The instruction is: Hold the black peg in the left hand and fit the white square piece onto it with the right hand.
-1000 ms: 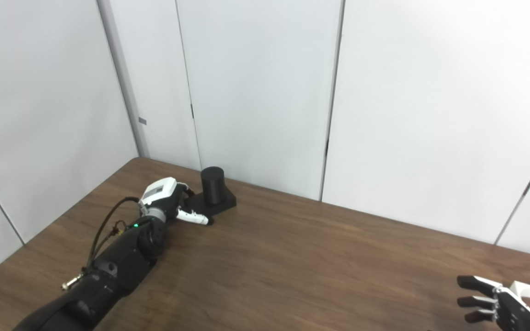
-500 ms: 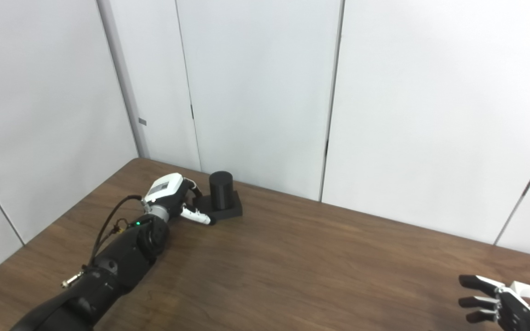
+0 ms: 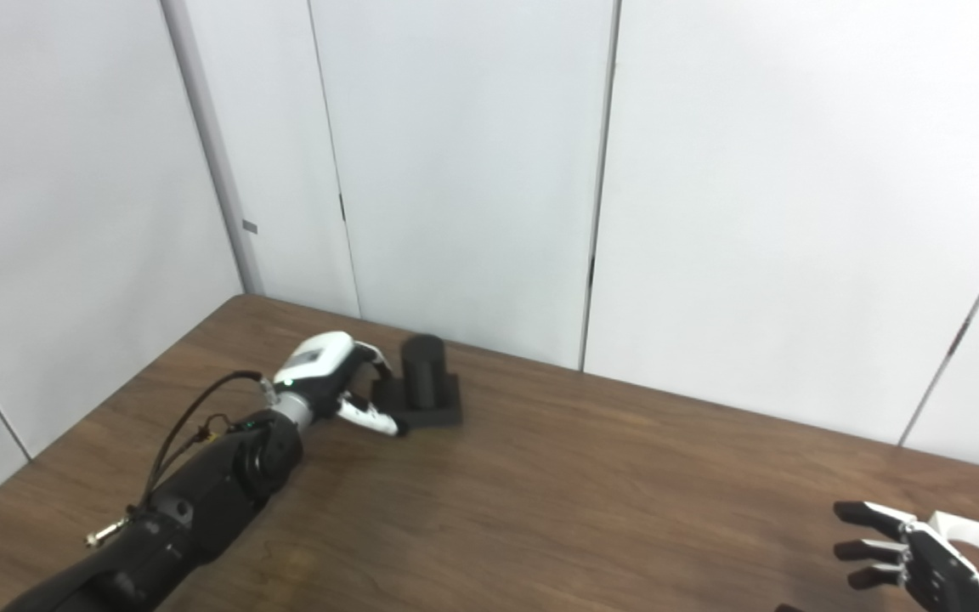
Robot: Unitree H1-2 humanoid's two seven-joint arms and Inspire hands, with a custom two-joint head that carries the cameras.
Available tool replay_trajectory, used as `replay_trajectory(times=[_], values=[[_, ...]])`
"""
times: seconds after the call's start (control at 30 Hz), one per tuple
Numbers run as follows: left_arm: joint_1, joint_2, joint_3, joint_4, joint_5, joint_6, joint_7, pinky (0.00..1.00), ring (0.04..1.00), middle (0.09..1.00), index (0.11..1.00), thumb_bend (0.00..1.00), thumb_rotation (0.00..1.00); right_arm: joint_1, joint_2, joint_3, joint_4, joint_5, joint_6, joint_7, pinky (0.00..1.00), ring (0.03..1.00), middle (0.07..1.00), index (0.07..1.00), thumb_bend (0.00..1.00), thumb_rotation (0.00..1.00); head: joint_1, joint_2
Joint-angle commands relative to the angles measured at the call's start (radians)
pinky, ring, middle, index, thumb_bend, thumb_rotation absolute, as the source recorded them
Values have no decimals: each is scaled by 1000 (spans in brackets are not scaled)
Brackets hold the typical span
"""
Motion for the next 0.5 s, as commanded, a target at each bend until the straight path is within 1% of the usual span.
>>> replay_trajectory(times=[0.0,0.07,0.2,0.33,0.47], values=[[12,-2,-39,-31,30,-59,-43,931,943,865,485,524,58,-31,2,-9,-11,27,-30,-4,495,606,710,661,493,0,0,1],[25,2,-64,-79,45,-84,-57,921,942,874,485,524,61,-32,3,-11,-10,43,-26,-3,521,614,711,661,483,0,-9,7],[45,2,-95,-158,74,-94,-84,910,941,893,485,524,67,-34,2,-11,-7,38,-16,-6,553,635,719,669,480,0,-21,14],[57,-9,-112,-193,81,-136,-98,911,949,894,484,524,70,-32,8,-10,-15,26,6,-10,560,635,723,675,492,0,-48,24],[66,-18,-140,-228,76,-180,-139,938,950,891,485,523,68,-32,8,-13,-1,28,-11,-12,565,638,724,681,509,0,-67,31]])
